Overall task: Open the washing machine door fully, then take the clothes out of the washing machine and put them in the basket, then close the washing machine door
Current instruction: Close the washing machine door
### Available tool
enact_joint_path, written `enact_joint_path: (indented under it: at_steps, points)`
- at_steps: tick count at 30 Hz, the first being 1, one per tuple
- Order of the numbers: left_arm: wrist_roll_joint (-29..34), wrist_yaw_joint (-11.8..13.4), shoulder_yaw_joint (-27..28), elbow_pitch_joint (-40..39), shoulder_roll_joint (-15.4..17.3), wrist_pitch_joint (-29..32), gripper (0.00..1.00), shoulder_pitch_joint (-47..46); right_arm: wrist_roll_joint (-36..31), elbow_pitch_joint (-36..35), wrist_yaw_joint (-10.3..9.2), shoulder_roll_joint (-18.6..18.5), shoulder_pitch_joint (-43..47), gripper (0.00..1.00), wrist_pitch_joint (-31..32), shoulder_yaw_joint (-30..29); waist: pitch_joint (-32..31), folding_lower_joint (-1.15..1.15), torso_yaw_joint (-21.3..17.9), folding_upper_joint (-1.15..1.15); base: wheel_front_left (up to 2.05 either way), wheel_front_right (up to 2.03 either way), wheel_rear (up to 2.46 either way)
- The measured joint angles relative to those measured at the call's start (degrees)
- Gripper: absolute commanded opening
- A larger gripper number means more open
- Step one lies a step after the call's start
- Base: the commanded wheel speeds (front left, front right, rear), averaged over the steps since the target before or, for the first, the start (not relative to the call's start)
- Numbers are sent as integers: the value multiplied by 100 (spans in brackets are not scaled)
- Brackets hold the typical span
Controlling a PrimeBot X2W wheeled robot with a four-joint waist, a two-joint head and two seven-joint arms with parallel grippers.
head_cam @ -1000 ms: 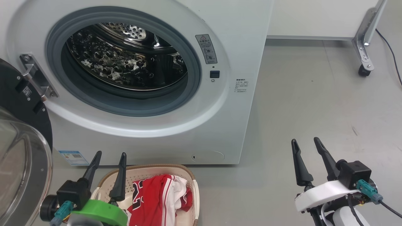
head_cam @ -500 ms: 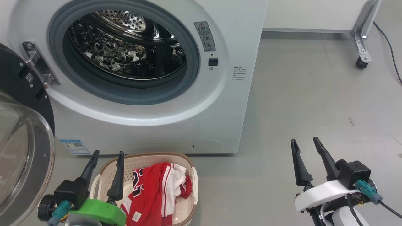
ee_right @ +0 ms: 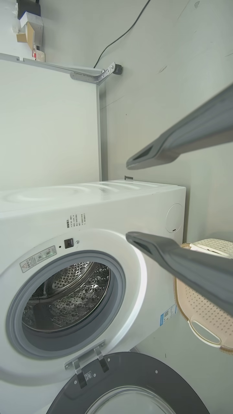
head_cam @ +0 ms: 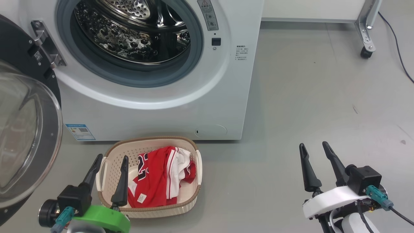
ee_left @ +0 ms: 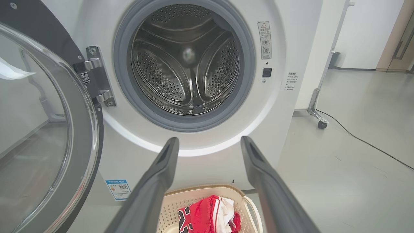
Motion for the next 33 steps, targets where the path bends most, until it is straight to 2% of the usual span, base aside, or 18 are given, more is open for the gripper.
enact_joint_path:
  at_steps: [33]
  points:
    - [-54, 31, 30, -57, -1, 0, 100, 0, 0, 27, 0, 29, -4, 100, 0, 2, 39, 0, 2, 0, -71, 71, 0]
